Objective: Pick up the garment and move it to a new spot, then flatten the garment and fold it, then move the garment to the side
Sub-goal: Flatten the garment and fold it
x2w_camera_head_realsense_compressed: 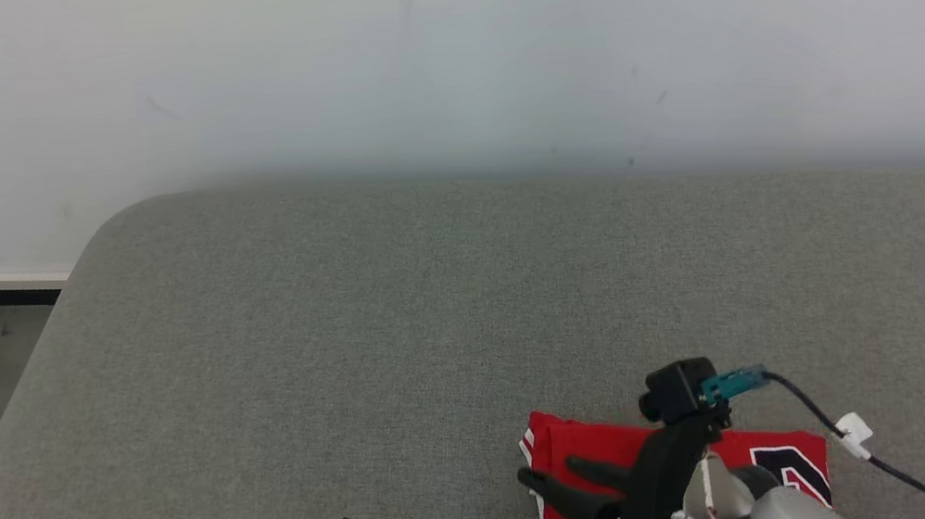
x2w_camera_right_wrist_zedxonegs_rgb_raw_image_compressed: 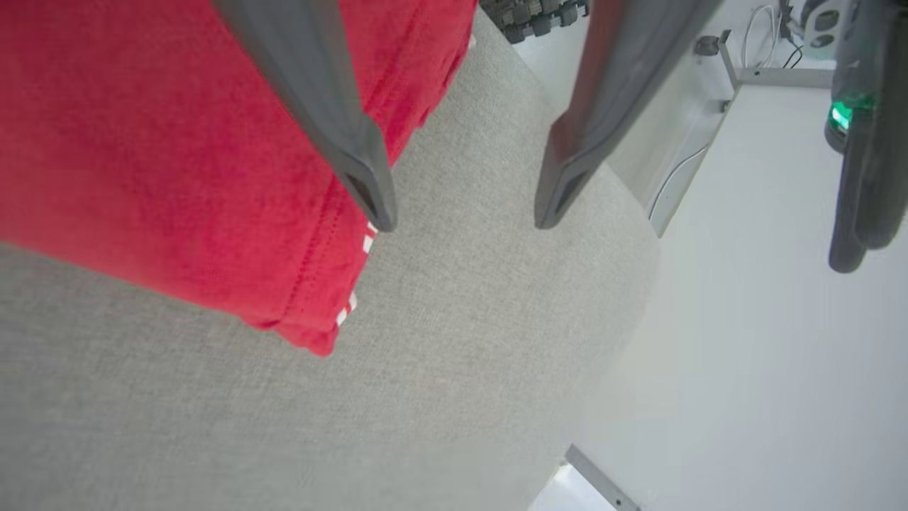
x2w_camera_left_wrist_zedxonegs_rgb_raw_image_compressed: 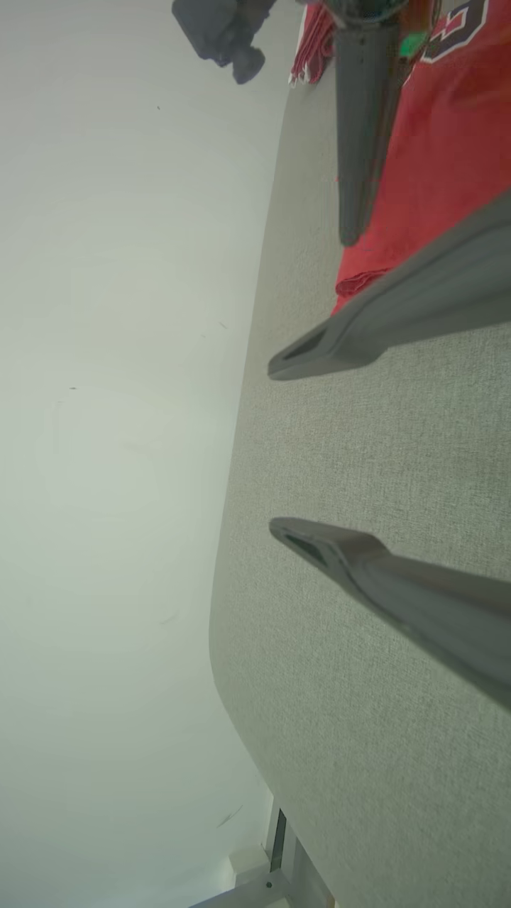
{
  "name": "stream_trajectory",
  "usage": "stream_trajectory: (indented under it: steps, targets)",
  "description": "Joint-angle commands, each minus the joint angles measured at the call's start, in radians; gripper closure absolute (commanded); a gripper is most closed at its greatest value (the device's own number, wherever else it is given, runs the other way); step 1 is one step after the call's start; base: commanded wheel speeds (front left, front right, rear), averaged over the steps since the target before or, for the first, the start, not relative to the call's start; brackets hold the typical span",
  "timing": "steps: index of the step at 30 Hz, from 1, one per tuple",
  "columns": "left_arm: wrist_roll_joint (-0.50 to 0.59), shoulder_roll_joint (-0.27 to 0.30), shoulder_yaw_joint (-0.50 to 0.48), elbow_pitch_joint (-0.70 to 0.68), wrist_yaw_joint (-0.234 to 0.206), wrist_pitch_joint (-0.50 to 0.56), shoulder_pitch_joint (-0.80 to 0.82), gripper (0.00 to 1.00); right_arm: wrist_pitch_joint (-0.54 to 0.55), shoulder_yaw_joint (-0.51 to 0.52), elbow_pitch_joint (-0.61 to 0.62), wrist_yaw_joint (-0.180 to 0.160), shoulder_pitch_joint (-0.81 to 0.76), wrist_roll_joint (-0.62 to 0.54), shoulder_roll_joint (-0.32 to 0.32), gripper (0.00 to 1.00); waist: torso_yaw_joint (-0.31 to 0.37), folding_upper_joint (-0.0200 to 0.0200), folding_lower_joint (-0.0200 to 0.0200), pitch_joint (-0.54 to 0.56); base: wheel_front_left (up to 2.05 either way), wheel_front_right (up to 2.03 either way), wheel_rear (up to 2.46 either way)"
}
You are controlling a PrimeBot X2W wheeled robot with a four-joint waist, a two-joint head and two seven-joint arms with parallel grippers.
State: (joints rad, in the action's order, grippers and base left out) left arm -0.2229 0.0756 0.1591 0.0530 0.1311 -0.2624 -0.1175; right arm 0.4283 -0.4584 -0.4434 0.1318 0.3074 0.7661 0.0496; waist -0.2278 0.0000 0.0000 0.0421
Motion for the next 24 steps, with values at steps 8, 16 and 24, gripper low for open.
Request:
stream_trajectory:
  steps: [8,16,24]
  targets:
    - [0.016,-0.006,-0.020,-0.015,-0.001,-0.003,-0.026,0.00,-0.013,0.321,0.125,-0.003,-0.069,-0.272,0.005,0.00,0.026,0.0000,0.0000,0.020,0.00,0.00,0.00]
    - [0.008,-0.013,-0.027,-0.016,-0.001,-0.003,-0.038,0.00,0.078,0.599,0.399,-0.003,-0.255,-0.445,0.001,0.00,0.071,0.0000,0.0000,0.035,0.00,0.00,0.00]
    - [-0.048,-0.020,-0.043,-0.003,-0.002,-0.003,-0.043,0.00,-0.060,0.635,0.490,-0.003,-0.421,-0.430,0.001,0.00,0.120,0.0000,0.0000,0.048,0.00,0.00,0.00]
